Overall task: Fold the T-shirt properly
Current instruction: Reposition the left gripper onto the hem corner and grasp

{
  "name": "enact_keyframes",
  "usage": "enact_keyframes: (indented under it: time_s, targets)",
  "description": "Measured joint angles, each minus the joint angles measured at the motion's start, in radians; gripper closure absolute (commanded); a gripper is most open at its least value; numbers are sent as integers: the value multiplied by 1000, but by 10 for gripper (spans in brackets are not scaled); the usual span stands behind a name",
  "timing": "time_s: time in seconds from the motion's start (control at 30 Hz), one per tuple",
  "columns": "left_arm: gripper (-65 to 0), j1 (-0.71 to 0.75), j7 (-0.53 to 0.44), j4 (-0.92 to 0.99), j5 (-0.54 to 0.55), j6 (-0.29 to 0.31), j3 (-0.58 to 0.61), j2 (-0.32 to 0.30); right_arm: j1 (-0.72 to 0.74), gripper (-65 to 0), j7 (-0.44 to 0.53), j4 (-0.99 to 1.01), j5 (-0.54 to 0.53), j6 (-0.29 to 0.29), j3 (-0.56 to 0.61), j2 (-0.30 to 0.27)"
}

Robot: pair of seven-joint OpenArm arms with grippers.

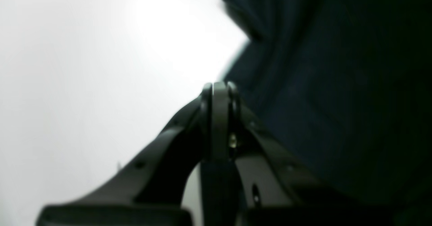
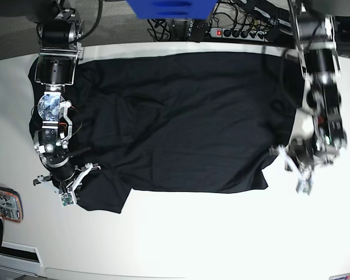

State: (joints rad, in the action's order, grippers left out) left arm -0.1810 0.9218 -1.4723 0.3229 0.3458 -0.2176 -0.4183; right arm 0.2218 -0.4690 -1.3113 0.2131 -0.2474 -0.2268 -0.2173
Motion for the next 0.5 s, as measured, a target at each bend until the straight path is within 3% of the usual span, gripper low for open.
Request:
enact_keyframes:
  time_s: [0.03,0.13,0.2,0.33,0.4,0.5]
  targets:
    - [0,-29,-1,22,5,0,-1,-3,-1,0,1,-1,0,0,1,1]
    - [-133,-53,2,35,6,1,0,12,3,0,2,-1,-2,0,3,1]
    - [-176,-55,9,42,25,1,21,25,3,0,2,-1,-2,0,3,1]
    - [-182,-196,5,247,153,19,87,22,2,0,2,2,-2,0,3,-2]
    - [-181,-282,-17,402,211,77,106,4,3,0,0,2,0,0,3,-1]
    - [-181,-325,-98,542,217,74,114,-3,3,0,3,2,-2,-1,4,1]
